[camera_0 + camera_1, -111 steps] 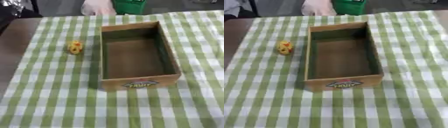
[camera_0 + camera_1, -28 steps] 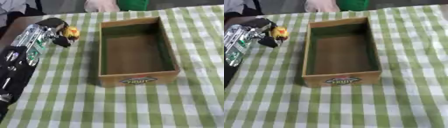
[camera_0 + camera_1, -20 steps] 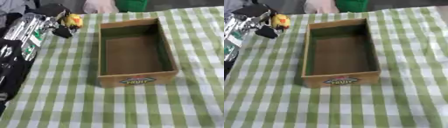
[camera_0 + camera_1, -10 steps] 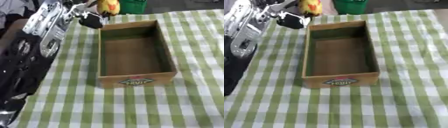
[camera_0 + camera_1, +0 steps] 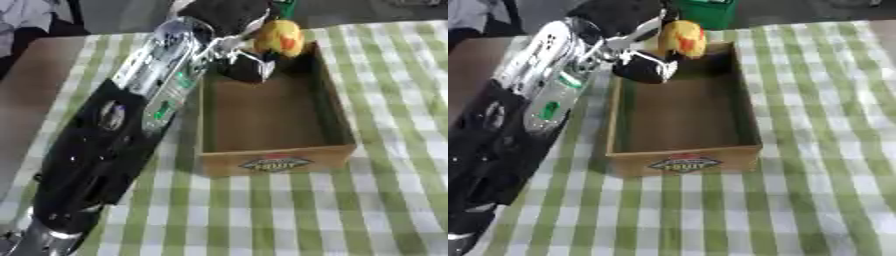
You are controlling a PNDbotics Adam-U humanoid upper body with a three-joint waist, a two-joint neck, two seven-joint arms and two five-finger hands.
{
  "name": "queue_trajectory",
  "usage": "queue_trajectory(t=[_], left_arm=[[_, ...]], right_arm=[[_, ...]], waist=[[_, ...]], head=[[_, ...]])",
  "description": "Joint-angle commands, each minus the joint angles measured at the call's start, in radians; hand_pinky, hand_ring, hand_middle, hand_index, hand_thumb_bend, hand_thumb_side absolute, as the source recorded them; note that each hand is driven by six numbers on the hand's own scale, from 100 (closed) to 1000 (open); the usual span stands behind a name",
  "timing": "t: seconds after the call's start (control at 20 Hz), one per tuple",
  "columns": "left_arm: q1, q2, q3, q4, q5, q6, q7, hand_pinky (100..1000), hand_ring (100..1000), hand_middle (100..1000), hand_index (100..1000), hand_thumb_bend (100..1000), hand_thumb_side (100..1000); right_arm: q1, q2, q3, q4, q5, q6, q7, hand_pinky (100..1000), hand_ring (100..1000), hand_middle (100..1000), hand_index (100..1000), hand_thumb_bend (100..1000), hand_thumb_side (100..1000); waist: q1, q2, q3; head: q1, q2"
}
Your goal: Pick up objects on the table and place them in the box.
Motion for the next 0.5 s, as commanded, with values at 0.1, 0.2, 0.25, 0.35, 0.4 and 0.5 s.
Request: queue_trajectory(t=[0.1,0.2,0.25,0.35,0.4,0.5], left_arm=[[-0.011,-0.012,-0.011,0.041,0.000,-0.014,-0.013,461,615,582,729,100,387],[-0.009,-0.019,-0.017,0.066,0.004,-0.017,-0.016,463,617,584,725,100,392],[-0.009,-0.022,-0.020,0.078,0.004,-0.020,-0.017,464,619,585,725,100,396],[-0.008,-0.025,-0.027,0.100,-0.001,-0.027,-0.020,466,622,587,726,100,399],[-0.007,-0.027,-0.030,0.112,-0.004,-0.031,-0.021,467,623,589,727,100,400],[-0.005,-0.031,-0.034,0.131,-0.007,-0.040,-0.023,471,627,593,732,100,405]], right_arm=[[-0.014,-0.036,-0.009,-0.014,-0.004,-0.002,-0.001,642,728,756,815,100,704],[-0.015,-0.035,-0.008,-0.014,-0.003,-0.001,0.000,642,728,756,815,100,704],[-0.015,-0.034,-0.007,-0.014,-0.003,-0.001,0.000,642,727,756,815,100,705],[-0.015,-0.034,-0.007,-0.014,-0.001,0.000,0.000,642,727,756,815,100,705],[-0.014,-0.034,-0.007,-0.014,-0.001,0.000,0.000,642,727,755,815,100,704],[-0.014,-0.033,-0.007,-0.014,0.000,0.001,-0.001,642,727,755,815,100,704]], waist=[[-0.006,-0.020,0.000],[-0.005,-0.019,-0.002],[-0.005,-0.018,-0.003],[-0.004,-0.017,-0.004],[-0.004,-0.016,-0.004],[-0.004,-0.015,-0.003]], head=[[-0.008,-0.010],[-0.008,-0.011],[-0.008,-0.011],[-0.008,-0.011],[-0.007,-0.012],[-0.006,-0.012]])
